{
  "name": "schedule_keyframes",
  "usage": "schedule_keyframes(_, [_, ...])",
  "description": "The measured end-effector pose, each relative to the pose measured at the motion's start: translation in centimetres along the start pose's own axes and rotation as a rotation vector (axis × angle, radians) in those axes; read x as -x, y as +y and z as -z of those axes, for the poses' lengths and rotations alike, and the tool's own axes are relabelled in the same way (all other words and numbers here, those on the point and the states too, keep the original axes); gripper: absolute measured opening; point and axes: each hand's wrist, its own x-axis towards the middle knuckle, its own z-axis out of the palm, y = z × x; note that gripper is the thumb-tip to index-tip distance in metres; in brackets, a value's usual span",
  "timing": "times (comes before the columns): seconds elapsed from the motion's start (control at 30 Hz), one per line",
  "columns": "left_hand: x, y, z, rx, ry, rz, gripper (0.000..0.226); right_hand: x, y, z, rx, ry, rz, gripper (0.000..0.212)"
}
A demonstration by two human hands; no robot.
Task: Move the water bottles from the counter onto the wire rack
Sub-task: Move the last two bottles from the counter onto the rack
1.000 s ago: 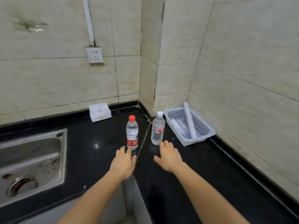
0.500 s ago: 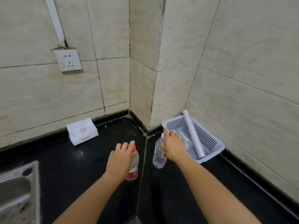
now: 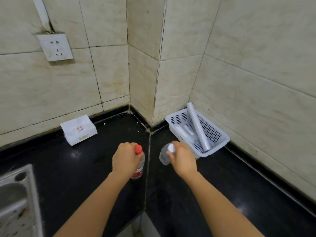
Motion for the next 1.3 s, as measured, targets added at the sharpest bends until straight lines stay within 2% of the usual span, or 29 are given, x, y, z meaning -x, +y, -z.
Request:
schedule_keyframes(0.1, [2.1, 0.6, -0.2, 0.038, 0.049, -0.009, 0.015, 5.0, 1.5, -1.1, -0.094, 0.044, -0.069, 0.032])
schedule_keyframes(0.23, [5.2, 2.6, -1.0, -0.089, -0.028, -0.200, 0.017, 8.3, 3.9, 1.2, -0.255, 0.076, -0.261, 0.024])
schedule_keyframes(0.3, [7.3, 4.1, -1.6, -0.106, -0.067, -0.276, 0.016, 10.2, 5.1, 3.3, -0.316, 0.079, -0.301, 0.022])
schedule_keyframes(0.5, [16.3, 11.1, -1.9, 0.080, -0.188, -0.337, 0.018, 21.6, 10.0, 9.3, -0.356, 0.030, -0.437, 0.022])
schedule_keyframes(0.63, [25.0, 17.2, -2.6, 0.183, -0.280, -0.478, 0.016, 32.1, 13.4, 14.5, -0.336, 0.076, -0.546, 0.018])
schedule_keyframes(0.93, [44.7, 31.9, -3.5, 0.303, -0.412, -0.781, 0.018, 55.9, 18.5, 26.2, -0.277, 0.390, -0.708, 0.017])
schedule_keyframes(1.3, [61.3, 50.0, -0.6, 0.606, -0.662, -1.049, 0.015, 76.1, 23.4, 40.7, -0.203, 0.822, -0.912, 0.021])
